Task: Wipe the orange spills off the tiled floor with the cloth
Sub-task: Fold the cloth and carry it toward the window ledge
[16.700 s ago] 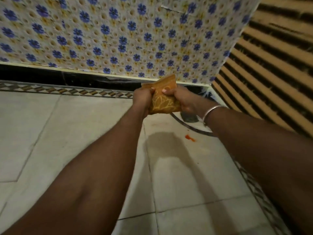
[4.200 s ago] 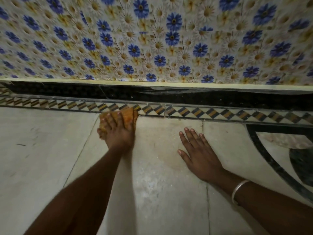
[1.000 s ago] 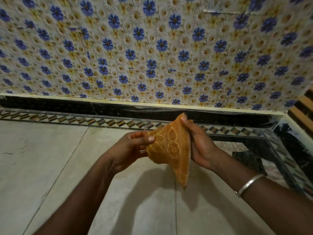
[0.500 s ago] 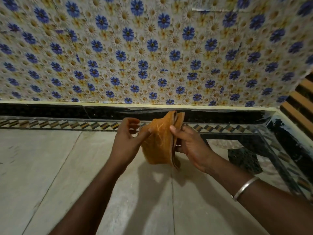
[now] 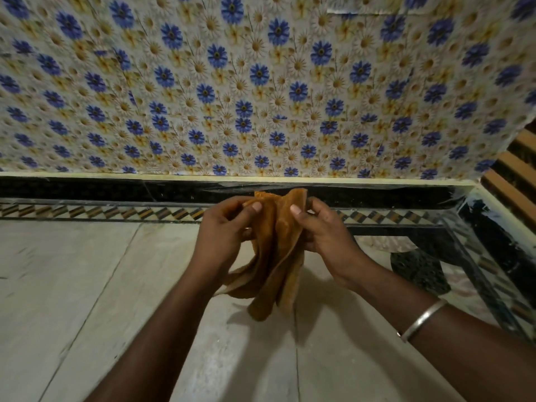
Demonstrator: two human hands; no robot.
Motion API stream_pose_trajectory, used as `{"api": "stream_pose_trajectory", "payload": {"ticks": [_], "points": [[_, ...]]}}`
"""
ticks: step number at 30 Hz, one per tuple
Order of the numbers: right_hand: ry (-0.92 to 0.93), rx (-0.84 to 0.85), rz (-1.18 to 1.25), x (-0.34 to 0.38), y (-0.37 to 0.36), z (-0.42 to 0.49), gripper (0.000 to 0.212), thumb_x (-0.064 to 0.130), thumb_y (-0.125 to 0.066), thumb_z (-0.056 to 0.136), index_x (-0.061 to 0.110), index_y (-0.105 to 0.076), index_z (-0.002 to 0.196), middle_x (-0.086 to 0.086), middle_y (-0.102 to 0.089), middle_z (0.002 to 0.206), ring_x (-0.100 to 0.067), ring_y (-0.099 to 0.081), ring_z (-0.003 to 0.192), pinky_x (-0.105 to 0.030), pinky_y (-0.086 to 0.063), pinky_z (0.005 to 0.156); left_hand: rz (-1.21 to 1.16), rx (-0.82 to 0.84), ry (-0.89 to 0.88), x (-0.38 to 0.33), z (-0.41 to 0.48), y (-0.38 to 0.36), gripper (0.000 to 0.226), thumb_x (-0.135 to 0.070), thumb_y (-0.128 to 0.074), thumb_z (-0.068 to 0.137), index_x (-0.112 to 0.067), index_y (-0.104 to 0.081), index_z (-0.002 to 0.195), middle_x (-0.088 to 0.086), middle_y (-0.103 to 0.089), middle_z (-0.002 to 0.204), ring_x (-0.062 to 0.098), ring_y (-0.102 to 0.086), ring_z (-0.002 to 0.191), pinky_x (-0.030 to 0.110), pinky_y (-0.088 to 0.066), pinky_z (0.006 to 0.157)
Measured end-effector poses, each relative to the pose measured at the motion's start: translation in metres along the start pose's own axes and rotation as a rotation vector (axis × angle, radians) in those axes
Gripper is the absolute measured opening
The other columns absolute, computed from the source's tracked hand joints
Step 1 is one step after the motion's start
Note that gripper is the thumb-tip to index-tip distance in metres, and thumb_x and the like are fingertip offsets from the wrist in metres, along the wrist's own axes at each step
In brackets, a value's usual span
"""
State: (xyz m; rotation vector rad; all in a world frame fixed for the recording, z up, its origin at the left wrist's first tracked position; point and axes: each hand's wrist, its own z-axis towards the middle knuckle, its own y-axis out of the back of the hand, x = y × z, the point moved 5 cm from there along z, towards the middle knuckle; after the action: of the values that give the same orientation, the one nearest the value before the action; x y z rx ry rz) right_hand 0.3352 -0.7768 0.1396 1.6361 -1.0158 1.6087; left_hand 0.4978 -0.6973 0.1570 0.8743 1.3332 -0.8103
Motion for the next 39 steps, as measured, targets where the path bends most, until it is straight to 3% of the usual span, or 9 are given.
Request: {"api": "stream_pose_trajectory", "payload": {"ticks": [5,11,17,23,26,28,31,34,39], "points": [[-0.002,-0.195,0.077,0.002,0.007,0.002,0.014,0.026,-0.051,0.106,0.023,-0.064,0.109,-0.005,-0.077,0.099,-0.015,-0.076,0.085,-0.026,-0.062,0.069,-0.041,-0.248,0.013,-0.001,0.006,0.021,0.012,-0.021,-0.066,0.102,-0.024,-0.078,0.100,0.000,-0.080,0.090,0.017,-0.078,0.088,0.048,-0.065,0.086],[0.052,-0.141,-0.075,0.005,-0.011,0.001,0.020,0.032,-0.050,0.106,0.038,-0.061,0.122,0.011,-0.075,0.111,-0.007,-0.072,0.102,-0.034,-0.060,0.091,0.172,-0.245,-0.152,-0.018,0.004,-0.011,0.008,-0.028,-0.073,0.096,-0.031,-0.080,0.095,-0.010,-0.079,0.085,0.006,-0.075,0.082,0.044,-0.065,0.080],[0.091,0.013,-0.005,0.010,-0.025,-0.005,0.031,0.016,-0.051,0.103,0.030,-0.062,0.128,0.007,-0.074,0.113,-0.007,-0.070,0.105,-0.027,-0.061,0.085,0.317,-0.186,-0.279,-0.038,-0.003,-0.036,0.011,-0.028,-0.069,0.100,-0.028,-0.080,0.100,-0.017,-0.075,0.081,-0.007,-0.071,0.078,0.008,-0.053,0.068],[0.142,-0.091,-0.076,0.009,-0.012,-0.006,0.041,0.017,-0.066,0.098,0.033,-0.058,0.134,0.014,-0.070,0.119,0.007,-0.065,0.107,-0.023,-0.059,0.087,0.307,0.066,-0.301,-0.047,-0.006,-0.041,0.023,-0.028,-0.061,0.105,-0.021,-0.082,0.099,-0.008,-0.079,0.085,0.003,-0.075,0.081,0.027,-0.062,0.079],[0.147,-0.075,-0.060,0.020,-0.011,-0.004,0.025,0.022,-0.061,0.101,0.032,-0.064,0.124,0.011,-0.073,0.117,-0.001,-0.067,0.109,-0.033,-0.056,0.095,0.160,-0.065,-0.317,-0.044,-0.004,-0.017,0.017,-0.030,-0.070,0.098,-0.025,-0.077,0.113,-0.009,-0.078,0.102,0.005,-0.074,0.097,0.039,-0.062,0.091],[0.186,-0.064,-0.035,0.031,-0.009,-0.003,0.019,0.018,-0.058,0.102,0.028,-0.066,0.116,0.008,-0.075,0.113,-0.007,-0.069,0.108,-0.037,-0.056,0.097,0.112,-0.171,-0.271,-0.030,0.005,0.004,0.054,-0.043,-0.082,0.085,-0.032,-0.063,0.134,-0.009,-0.069,0.128,0.008,-0.066,0.117,0.038,-0.058,0.097],[0.220,-0.032,-0.001,0.043,-0.003,0.000,0.019,0.015,-0.058,0.102,0.021,-0.066,0.118,0.005,-0.075,0.111,-0.013,-0.070,0.108,-0.036,-0.059,0.093,0.023,0.047,0.041,0.006,0.021,0.013,0.113,-0.053,-0.095,0.063,-0.039,-0.032,0.156,-0.001,-0.052,0.152,0.021,-0.053,0.136,0.045,-0.049,0.107],[0.208,-0.031,0.075,0.051,0.002,0.003,0.022,0.016,-0.059,0.101,0.017,-0.065,0.122,-0.001,-0.074,0.114,-0.020,-0.070,0.110,-0.040,-0.061,0.090,-0.037,0.374,0.174,0.026,0.016,0.002,0.078,-0.031,-0.086,0.076,-0.025,-0.052,0.146,-0.002,-0.067,0.139,0.021,-0.063,0.129,0.045,-0.048,0.110],[0.093,-0.084,0.176,0.049,0.013,0.013,0.020,0.019,-0.059,0.102,0.025,-0.067,0.119,-0.003,-0.076,0.114,-0.022,-0.073,0.106,-0.043,-0.062,0.085,-0.141,0.377,0.215,0.019,0.007,-0.004,0.039,-0.024,-0.068,0.094,-0.011,-0.066,0.131,0.004,-0.073,0.128,0.022,-0.069,0.121,0.047,-0.050,0.107]]}}
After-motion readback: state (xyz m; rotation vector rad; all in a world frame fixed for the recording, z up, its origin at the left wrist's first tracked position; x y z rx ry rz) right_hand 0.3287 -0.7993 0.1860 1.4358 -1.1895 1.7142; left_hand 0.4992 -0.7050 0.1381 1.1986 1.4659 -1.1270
